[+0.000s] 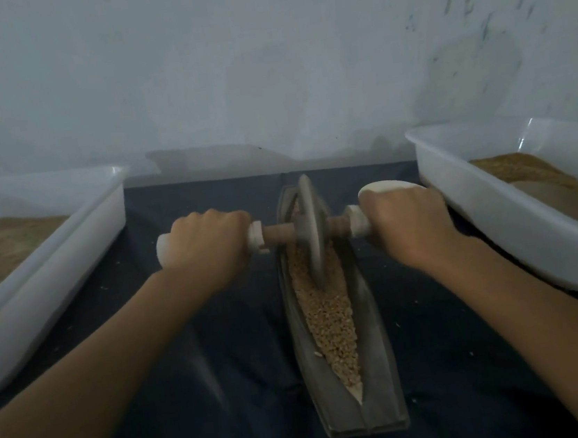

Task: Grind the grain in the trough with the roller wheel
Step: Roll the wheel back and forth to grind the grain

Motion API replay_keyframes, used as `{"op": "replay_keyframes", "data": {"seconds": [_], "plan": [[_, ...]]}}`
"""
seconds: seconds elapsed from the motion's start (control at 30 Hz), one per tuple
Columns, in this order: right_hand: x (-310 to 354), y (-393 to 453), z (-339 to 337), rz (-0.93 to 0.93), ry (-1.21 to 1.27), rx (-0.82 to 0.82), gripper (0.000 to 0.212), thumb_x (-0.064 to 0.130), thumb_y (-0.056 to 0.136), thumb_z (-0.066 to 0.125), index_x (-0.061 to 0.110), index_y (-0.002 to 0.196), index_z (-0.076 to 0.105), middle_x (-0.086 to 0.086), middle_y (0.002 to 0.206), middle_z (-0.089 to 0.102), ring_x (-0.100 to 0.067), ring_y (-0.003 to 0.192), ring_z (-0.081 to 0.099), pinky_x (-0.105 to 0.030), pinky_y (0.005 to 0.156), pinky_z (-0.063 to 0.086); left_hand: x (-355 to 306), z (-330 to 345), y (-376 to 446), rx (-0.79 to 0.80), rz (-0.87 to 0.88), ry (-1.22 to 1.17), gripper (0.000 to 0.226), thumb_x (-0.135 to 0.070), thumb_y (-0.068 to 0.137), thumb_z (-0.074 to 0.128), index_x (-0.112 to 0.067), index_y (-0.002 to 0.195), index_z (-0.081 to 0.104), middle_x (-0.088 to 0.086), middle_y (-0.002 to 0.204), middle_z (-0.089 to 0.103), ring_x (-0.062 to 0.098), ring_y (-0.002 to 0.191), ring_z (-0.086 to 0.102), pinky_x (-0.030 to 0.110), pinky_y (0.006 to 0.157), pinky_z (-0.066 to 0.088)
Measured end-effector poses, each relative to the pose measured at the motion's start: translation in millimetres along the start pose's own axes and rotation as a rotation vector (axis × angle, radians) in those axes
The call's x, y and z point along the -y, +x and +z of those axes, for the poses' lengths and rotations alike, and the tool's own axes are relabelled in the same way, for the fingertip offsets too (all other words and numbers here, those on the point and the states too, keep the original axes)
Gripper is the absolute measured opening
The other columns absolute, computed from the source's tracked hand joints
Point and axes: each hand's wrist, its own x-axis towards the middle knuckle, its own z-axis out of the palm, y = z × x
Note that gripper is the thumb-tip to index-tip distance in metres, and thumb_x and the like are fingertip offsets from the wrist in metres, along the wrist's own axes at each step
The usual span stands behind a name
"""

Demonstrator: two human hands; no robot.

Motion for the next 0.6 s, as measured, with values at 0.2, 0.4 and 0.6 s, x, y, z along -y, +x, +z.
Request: {"op": "replay_keyframes", "data": {"seconds": [0.2,0.4,0.6], "plan": [[-6,-66,-33,-0.107,0.125,0.262,0.032,0.038,0.068,0.076,0.026,0.084,0.051,0.012,0.062,0.039,-0.013,0.061,0.057,-0.034,0.053,0.049,-4,-43,-81,-0.196,0.289,0.032,0.056,-0.026,0.048,0.086,-0.026,0.062,0.032,-0.007,0.046,0.041,0.020,0.034,0.041,0.023,0.044,0.022],[0,-58,-24,-0.137,0.106,-0.020,0.056,0.027,0.038,0.091,0.025,0.066,0.042,0.010,0.048,0.037,-0.015,0.035,0.040,-0.019,0.039,0.024,-5,-26,-54,0.001,0.140,0.103,0.036,-0.044,0.078,0.060,-0.031,0.073,0.028,-0.009,0.065,0.042,0.018,0.059,0.050,0.029,0.055,0.028],[-6,24,25,0.048,0.064,-0.014,0.029,0.033,0.084,0.061,0.024,0.081,0.034,-0.001,0.078,0.061,-0.024,0.067,0.057,-0.028,0.047,0.028,-1,0,25,-0.032,0.054,0.075,0.027,-0.036,0.083,0.061,-0.027,0.080,0.036,-0.002,0.087,0.062,0.025,0.078,0.061,0.033,0.059,0.030]]}}
